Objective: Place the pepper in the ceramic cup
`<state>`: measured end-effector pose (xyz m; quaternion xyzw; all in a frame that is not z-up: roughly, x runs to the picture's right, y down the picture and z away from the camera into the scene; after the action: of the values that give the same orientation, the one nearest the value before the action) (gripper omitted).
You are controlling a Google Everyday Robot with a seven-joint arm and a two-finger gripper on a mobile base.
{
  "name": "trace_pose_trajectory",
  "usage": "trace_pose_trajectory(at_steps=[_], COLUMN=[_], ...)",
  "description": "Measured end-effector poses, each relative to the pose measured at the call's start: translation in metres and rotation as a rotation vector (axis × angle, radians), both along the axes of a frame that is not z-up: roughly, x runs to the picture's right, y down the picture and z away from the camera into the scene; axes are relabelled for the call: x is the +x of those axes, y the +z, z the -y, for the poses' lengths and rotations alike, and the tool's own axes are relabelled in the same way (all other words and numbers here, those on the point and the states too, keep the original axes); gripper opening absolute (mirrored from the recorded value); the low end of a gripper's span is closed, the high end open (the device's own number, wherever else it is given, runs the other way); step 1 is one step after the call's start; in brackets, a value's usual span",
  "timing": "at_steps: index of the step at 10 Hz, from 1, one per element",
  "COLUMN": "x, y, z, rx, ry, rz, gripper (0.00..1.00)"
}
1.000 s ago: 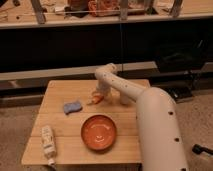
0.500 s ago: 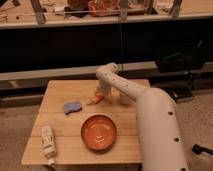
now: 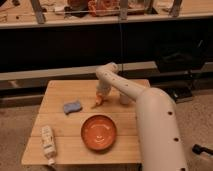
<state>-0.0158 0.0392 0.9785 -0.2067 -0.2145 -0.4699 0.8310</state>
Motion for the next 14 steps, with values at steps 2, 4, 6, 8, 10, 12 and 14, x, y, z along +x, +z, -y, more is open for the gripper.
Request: trace_pose_trajectory(at_steps=[2,4,6,8,10,12,14], x=[0.01,0.013,0.025,0.045,0.06,0.058,0.078], y=[-0.012,-0.021,-0.031,-0.045,-0.055,-0.062,-0.079], z=[0.015,0.026,0.035,0.045,0.052,0.059,0.073], rx=[0.001,0.01,0.019,0.03,0.041,0.048,0.055], ry=[0.03,0.052,0.086,0.117,0.149,0.176,0.207], rz=[-0.02,-0.032,-0.055,-0.076,-0.092,-0.109,-0.129], gripper=[0.0,0.0,0.0,0.0,0.0,0.0,0.0])
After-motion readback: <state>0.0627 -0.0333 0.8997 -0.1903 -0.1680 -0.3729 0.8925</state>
